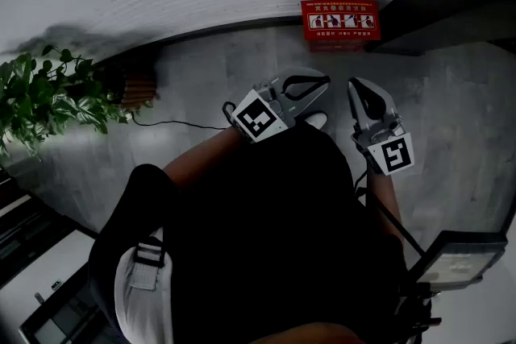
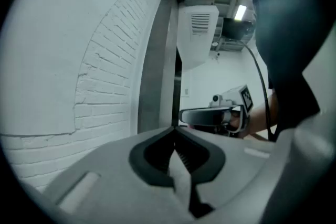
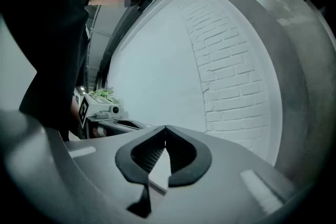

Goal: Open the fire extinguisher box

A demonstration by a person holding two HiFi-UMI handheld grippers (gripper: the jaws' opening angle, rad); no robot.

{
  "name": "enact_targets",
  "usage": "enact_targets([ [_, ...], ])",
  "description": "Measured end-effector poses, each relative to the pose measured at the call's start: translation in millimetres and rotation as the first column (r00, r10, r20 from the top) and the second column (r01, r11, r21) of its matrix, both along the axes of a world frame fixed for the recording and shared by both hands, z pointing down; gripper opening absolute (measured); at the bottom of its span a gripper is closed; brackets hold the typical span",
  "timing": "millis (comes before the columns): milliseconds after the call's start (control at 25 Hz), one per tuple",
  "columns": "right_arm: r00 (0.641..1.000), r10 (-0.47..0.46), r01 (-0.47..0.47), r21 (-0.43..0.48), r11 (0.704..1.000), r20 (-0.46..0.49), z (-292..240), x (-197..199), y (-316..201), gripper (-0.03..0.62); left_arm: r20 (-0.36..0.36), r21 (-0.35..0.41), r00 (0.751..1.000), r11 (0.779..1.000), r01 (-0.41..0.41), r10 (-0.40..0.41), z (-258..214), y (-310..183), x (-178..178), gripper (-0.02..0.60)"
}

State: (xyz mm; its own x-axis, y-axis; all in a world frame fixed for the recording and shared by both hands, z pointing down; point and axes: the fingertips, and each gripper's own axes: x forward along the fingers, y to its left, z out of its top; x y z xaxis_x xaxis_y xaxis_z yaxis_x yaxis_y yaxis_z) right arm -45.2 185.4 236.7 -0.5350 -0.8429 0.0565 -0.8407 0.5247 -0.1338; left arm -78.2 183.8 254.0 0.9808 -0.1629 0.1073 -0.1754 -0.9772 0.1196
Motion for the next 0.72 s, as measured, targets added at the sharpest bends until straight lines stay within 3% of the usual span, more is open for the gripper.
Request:
enact_targets([
  [280,1.000,0.000,0.001,0.010,1.000,-0.020,4,37,-21,0.008,-0.009,0.004,0.999,0.999,0.039,-0.039,5,-12,26,0.005],
  [720,0.997,-0.047,0.045,-0.042,0.998,-0.054,24,69,-138,0.012,-0.039,-0.016,0.992,0.993,0.120,-0.120,32,-122,59,0.005],
])
